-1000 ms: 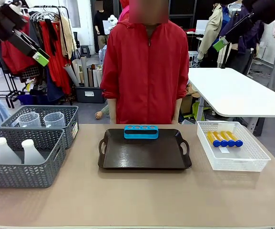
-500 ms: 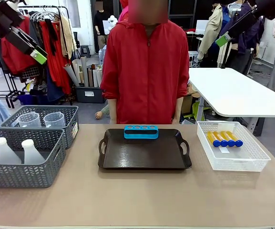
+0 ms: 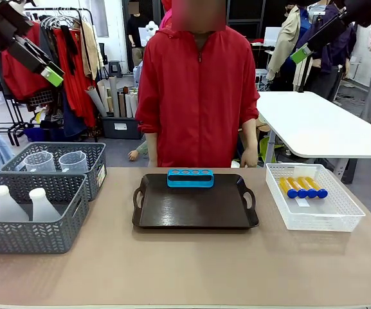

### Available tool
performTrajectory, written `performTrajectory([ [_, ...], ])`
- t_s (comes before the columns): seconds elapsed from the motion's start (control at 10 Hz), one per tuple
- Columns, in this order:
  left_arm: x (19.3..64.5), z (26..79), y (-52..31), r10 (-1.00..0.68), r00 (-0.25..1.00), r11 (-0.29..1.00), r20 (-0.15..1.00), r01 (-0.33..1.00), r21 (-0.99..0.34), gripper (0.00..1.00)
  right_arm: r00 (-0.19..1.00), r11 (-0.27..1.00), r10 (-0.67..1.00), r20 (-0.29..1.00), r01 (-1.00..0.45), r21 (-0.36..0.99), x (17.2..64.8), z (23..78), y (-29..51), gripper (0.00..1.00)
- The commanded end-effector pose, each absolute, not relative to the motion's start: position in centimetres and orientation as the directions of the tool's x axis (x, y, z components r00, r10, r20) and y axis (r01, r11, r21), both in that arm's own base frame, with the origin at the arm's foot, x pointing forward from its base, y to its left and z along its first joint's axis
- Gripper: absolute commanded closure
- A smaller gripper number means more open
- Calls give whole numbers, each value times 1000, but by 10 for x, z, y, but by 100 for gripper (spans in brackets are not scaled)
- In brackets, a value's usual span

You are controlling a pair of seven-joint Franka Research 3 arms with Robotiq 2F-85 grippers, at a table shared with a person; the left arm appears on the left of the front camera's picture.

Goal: Prepare the laboratory tools.
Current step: Pick up one Small flask and place it on the Handle tray.

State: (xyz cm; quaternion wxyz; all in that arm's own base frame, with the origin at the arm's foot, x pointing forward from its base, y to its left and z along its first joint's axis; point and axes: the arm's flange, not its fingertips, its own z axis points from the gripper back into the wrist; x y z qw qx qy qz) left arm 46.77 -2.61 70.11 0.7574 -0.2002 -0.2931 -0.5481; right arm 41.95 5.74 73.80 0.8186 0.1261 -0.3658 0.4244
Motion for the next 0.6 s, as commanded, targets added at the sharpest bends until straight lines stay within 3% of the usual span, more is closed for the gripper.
performTrajectory([
  [0.0,467,702,-26,-713,226,320,664,947,21,0,370,606,605,705,-788,-106,419,738,58,0],
  [0.3,468,701,-26,-713,227,319,663,948,18,0,370,606,605,705,-788,-106,419,738,58,0],
  [0.5,468,711,-28,-765,293,330,574,943,-42,0,370,606,605,705,-788,-106,419,738,58,0],
])
